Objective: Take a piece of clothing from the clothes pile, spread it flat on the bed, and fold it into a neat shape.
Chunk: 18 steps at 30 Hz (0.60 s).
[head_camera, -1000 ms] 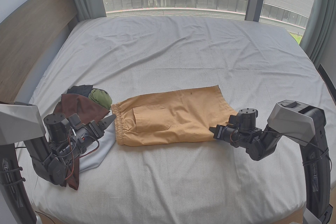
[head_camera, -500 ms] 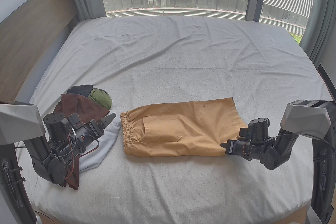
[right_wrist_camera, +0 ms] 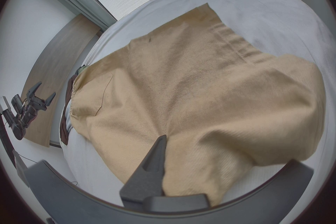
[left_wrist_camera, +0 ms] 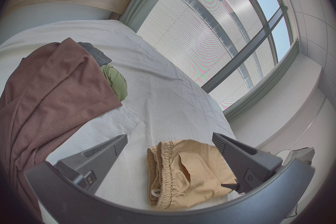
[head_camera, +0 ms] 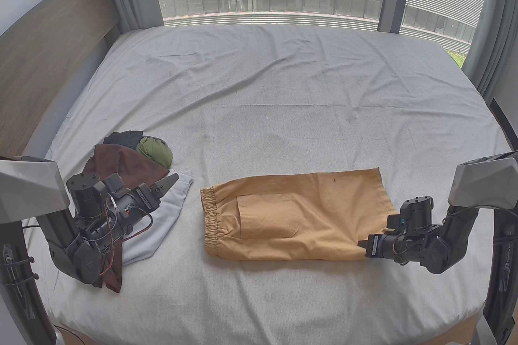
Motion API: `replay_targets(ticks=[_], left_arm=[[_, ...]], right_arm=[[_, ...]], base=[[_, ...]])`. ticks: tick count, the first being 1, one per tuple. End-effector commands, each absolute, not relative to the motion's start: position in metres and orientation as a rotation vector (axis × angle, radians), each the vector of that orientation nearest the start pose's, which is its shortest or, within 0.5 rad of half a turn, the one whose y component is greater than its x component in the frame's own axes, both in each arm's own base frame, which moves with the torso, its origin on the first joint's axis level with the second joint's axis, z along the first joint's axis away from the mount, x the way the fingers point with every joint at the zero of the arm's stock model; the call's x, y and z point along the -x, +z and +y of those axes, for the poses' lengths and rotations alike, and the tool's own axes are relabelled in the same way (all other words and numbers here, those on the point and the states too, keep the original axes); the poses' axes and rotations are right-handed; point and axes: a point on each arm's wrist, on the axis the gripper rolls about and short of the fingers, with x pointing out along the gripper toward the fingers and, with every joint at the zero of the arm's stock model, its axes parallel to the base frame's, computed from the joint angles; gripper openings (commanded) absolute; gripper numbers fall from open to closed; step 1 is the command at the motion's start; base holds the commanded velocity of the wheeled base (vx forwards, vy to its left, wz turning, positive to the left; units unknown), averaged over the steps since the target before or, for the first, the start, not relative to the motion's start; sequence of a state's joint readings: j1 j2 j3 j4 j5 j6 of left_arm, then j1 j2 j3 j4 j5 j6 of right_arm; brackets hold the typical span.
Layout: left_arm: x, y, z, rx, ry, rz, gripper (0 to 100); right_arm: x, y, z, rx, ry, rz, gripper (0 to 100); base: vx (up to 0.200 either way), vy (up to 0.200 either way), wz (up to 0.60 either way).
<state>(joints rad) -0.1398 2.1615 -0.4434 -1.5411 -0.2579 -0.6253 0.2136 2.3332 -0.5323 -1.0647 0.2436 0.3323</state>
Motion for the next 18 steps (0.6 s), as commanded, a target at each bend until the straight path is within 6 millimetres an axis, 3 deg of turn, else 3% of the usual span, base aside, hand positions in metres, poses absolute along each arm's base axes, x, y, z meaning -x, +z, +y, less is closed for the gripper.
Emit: replay_targets(ticks=[1,12,13,18], left_arm=[[-0.312,0.048,-0.050,0.626,-0.328,0.294,100],[-0.311,0.046,-0.052,0.625,-0.336,0.306,100],[-0.310,0.046,-0.053,0.625,-0.338,0.310,100],[-0.307,0.041,-0.060,0.624,-0.357,0.339,100]], right_arm=[[-0.297,-0.046,0.071,-0.320,0.302,0.856,0],[-0.295,-0.056,0.070,-0.324,0.299,0.858,0],[-0.295,-0.057,0.070,-0.324,0.299,0.856,100],[-0.284,-0.057,0.071,-0.315,0.299,0.886,100]], base=[[0.000,0.000,0.00],[0.000,0.000,0.00],[0.000,0.000,0.00],[0.000,0.000,0.00]])
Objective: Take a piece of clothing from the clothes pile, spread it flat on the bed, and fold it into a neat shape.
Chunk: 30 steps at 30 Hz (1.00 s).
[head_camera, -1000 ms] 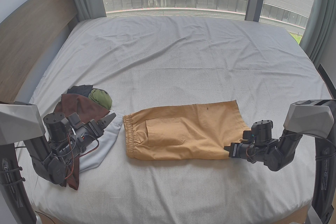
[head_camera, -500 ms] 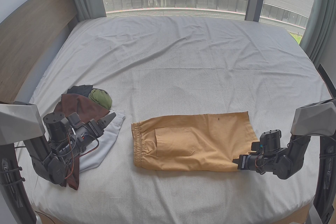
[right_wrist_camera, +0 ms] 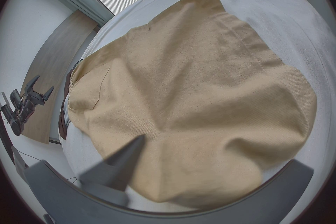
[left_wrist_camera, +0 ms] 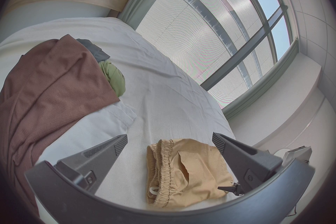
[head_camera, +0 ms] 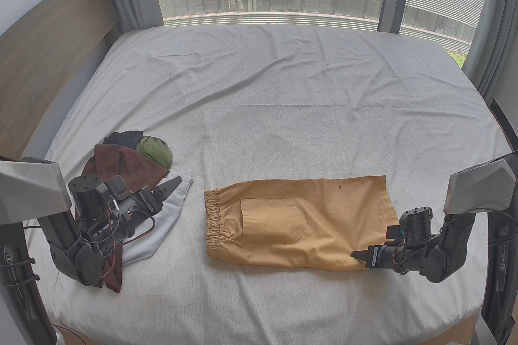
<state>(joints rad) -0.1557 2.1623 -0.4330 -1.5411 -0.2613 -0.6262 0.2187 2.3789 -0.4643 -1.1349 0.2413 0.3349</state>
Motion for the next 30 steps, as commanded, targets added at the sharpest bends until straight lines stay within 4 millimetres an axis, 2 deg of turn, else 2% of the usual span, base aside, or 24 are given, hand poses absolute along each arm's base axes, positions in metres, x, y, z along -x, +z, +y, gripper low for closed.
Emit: replay_targets(ticks=[1,9,15,18,23,26,28,30], left_arm=[[-0.306,0.038,-0.062,0.625,-0.360,0.355,100],[-0.307,0.012,-0.069,0.622,-0.353,0.441,100],[-0.306,0.004,-0.073,0.618,-0.354,0.467,100],[-0.306,0.004,-0.073,0.618,-0.354,0.467,100],[-0.305,0.004,-0.074,0.617,-0.358,0.469,100],[-0.305,0.004,-0.074,0.618,-0.357,0.472,100],[-0.304,0.004,-0.074,0.618,-0.356,0.475,100],[-0.304,0.003,-0.074,0.616,-0.355,0.478,100]], right_arm=[[-0.280,-0.056,0.072,-0.310,0.305,0.896,100],[-0.235,-0.038,0.090,-0.276,0.421,0.964,100],[-0.218,-0.024,0.104,-0.283,0.543,0.893,100],[-0.210,-0.010,0.112,-0.328,0.635,0.824,100],[-0.212,0.007,0.124,-0.373,0.730,0.702,100],[-0.223,0.025,0.127,-0.385,0.755,0.602,100],[-0.227,0.029,0.127,-0.389,0.758,0.575,100],[-0.242,0.039,0.124,-0.402,0.744,0.500,100]], base=[[0.000,0.000,0.00],[0.000,0.000,0.00],[0.000,0.000,0.00],[0.000,0.000,0.00],[0.000,0.000,0.00],[0.000,0.000,0.00],[0.000,0.000,0.00],[0.000,0.000,0.00]])
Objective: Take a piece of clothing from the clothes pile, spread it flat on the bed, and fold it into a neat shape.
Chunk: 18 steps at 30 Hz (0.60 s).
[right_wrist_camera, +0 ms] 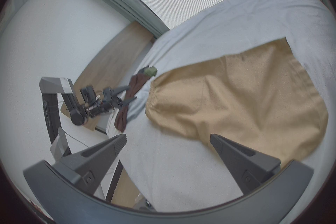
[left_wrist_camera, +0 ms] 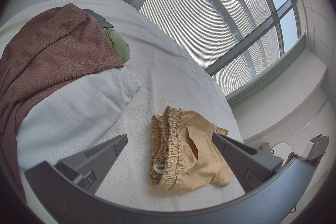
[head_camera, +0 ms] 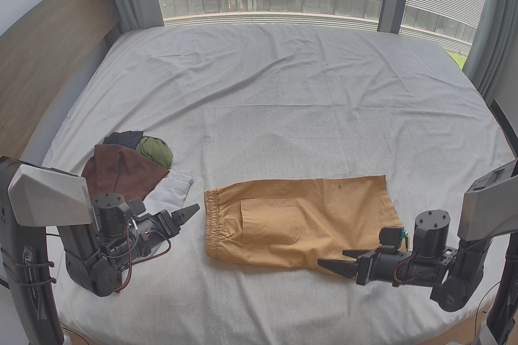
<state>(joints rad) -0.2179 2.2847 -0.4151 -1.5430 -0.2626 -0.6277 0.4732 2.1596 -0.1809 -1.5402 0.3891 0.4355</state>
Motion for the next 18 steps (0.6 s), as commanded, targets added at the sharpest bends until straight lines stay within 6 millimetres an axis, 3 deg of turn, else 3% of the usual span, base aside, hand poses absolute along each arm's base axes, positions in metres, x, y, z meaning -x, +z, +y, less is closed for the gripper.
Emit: replay_targets(ticks=[1,10,18], left_arm=[[-0.304,0.002,-0.074,0.616,-0.355,0.478,100],[-0.310,-0.008,-0.075,0.641,-0.339,0.496,100],[-0.312,-0.017,-0.094,0.658,-0.373,0.531,100]], right_arm=[[-0.245,0.040,0.121,-0.405,0.733,0.488,100],[-0.254,0.044,0.110,-0.413,0.693,0.450,100],[-0.253,0.042,0.109,-0.412,0.689,0.459,100]], base=[[0.000,0.000,0.00],[0.000,0.000,0.00],[0.000,0.000,0.00]])
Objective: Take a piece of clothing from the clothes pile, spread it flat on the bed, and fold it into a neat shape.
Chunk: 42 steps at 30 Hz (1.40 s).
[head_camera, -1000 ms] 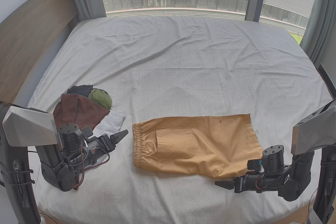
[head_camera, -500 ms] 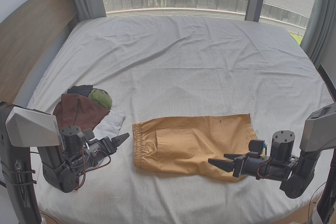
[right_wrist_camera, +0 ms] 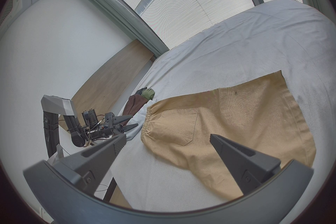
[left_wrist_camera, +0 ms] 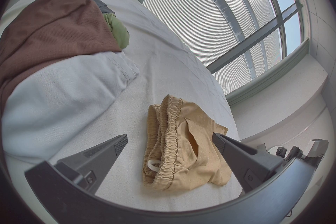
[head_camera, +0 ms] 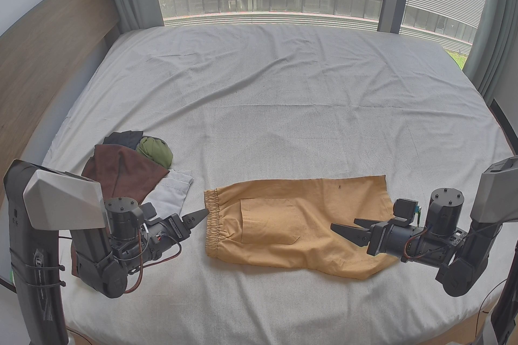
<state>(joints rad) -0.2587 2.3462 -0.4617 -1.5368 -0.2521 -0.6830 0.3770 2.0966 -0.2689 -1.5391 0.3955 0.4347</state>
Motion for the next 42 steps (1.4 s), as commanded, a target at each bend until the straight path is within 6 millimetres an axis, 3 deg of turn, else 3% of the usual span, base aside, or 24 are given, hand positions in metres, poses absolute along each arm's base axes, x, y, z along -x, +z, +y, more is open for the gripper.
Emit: replay_targets(ticks=[1,11,22,32,42], left_arm=[[-0.315,-0.026,-0.099,0.655,-0.377,0.546,100],[-0.318,-0.057,-0.114,0.632,-0.358,0.614,100],[-0.323,-0.059,-0.123,0.619,-0.362,0.651,100],[-0.335,-0.055,-0.148,0.607,-0.419,0.645,100],[-0.342,-0.053,-0.151,0.616,-0.425,0.636,100]], right_arm=[[-0.253,0.042,0.110,-0.412,0.690,0.461,100],[-0.254,0.042,0.110,-0.412,0.691,0.457,100],[-0.253,0.042,0.112,-0.412,0.699,0.458,100],[-0.252,0.042,0.113,-0.411,0.702,0.462,100],[-0.252,0.041,0.113,-0.413,0.701,0.466,100]], base=[[0.000,0.000,0.00],[0.000,0.000,0.00],[0.000,0.000,0.00],[0.000,0.000,0.00],[0.000,0.000,0.00]])
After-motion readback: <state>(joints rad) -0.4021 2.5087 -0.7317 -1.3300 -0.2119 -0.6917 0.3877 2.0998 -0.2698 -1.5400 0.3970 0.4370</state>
